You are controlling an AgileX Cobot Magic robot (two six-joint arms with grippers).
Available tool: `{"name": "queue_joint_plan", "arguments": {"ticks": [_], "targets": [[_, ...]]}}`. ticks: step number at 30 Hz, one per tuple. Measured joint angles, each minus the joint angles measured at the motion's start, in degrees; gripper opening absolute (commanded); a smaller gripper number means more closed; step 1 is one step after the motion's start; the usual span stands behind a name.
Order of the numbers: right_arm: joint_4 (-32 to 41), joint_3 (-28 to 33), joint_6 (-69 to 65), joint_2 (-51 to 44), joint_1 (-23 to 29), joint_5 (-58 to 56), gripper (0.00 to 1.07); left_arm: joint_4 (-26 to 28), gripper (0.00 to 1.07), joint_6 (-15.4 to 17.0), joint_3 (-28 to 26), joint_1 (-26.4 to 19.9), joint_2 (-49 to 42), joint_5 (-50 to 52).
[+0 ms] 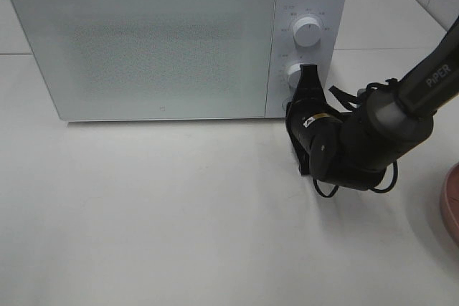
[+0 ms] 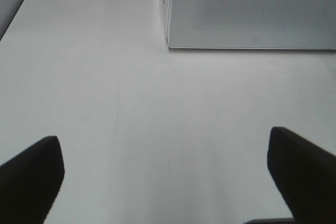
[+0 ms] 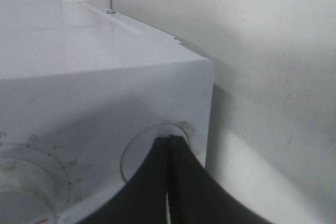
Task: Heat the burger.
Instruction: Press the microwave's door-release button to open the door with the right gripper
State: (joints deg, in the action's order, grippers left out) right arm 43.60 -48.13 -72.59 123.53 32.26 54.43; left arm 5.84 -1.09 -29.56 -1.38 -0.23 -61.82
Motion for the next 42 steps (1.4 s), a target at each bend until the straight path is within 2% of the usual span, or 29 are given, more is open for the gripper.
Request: {"name": "queue_joint_plan", "arguments": {"ticks": [20, 33, 42], "targets": [[6.65, -5.90, 3.09, 2.12, 0.40, -2.18, 0.00, 0.00, 0.98, 0.00, 0.00, 0.00, 0.00, 0.00], [7.16, -5.61, 3.67, 1.60, 0.63, -2.64, 0.00, 0.00, 0.98, 0.00, 0.00, 0.00, 0.00, 0.00], [2.86, -2.01, 3.90, -1.72, -0.46, -3.55, 0.00, 0.00, 0.98, 0.00, 0.00, 0.00, 0.00, 0.00]]}}
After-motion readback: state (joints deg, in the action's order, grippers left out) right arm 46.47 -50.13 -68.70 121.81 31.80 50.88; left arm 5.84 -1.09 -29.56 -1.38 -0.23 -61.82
